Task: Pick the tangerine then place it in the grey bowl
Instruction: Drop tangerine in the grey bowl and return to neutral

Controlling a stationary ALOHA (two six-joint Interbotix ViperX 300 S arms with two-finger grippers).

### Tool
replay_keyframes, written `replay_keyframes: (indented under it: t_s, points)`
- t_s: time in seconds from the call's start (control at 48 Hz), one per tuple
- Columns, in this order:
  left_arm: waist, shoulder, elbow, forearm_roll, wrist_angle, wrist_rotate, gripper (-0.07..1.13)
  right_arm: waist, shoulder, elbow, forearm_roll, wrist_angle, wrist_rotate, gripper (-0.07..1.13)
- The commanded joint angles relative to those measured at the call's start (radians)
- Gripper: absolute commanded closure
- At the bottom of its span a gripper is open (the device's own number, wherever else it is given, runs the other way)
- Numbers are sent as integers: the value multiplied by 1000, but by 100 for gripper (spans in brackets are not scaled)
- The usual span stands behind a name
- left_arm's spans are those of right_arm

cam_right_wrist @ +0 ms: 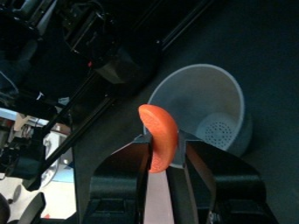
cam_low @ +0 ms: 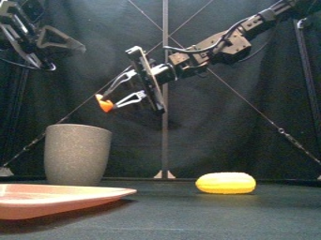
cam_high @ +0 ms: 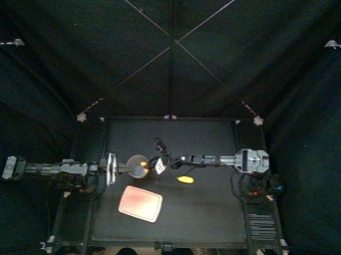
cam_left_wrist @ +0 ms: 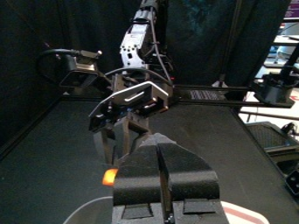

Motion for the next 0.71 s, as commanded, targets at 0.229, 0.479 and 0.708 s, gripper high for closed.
replay_keyframes:
  t_s: [0.229, 0.479, 0.708]
  points:
    - [2, 2, -2, 3, -9, 0, 98, -6, 48, -141, -66, -2, -3, 27]
    - [2, 2, 2, 2, -9, 0, 98, -17, 74, -161, -63, 11, -2, 13]
    - [2, 2, 3, 3, -9, 0, 98, -17, 60, -130, -75, 14, -5, 13]
